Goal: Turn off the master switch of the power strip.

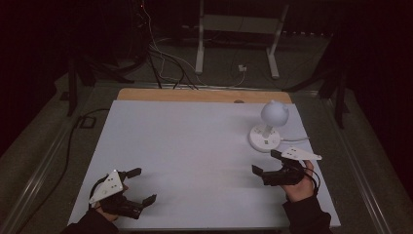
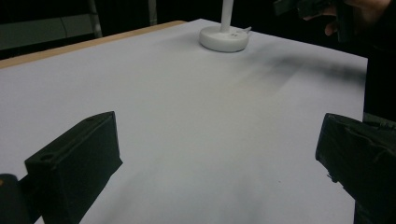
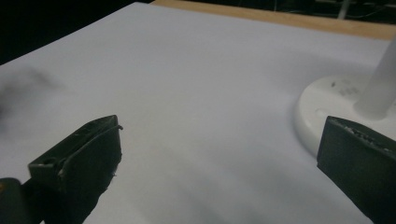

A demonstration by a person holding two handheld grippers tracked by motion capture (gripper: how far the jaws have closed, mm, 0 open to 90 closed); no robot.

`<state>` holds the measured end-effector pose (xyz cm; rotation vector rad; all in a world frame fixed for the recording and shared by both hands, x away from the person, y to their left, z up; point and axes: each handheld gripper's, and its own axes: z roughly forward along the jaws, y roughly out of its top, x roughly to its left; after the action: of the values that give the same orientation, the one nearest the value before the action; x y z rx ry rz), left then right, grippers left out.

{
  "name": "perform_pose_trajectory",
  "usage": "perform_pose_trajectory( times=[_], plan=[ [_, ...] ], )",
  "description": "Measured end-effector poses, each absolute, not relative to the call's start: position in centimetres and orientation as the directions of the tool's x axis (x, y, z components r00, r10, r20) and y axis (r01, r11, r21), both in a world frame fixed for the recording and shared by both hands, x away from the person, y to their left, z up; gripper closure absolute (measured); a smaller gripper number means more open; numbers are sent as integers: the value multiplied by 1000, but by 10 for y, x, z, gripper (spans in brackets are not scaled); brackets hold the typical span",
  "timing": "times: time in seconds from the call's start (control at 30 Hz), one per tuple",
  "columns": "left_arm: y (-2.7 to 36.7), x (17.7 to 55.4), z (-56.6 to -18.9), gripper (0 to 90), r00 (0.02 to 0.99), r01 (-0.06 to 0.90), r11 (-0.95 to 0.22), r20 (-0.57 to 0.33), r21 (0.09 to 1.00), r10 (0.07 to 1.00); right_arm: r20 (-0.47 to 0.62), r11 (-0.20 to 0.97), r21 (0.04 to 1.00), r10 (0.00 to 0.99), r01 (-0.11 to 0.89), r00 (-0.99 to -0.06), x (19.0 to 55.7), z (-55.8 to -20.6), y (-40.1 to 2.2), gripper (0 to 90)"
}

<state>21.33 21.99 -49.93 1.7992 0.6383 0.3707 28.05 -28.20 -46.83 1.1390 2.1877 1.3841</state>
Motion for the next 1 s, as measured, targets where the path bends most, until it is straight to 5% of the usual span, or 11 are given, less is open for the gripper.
perform_pose_trajectory(
  times=[1.0],
  plan=[
    [219,213,-499,4,807,236,-227,-60,945,588,30,475,748,674,464,-738,249,-523,-295,0]
  ],
)
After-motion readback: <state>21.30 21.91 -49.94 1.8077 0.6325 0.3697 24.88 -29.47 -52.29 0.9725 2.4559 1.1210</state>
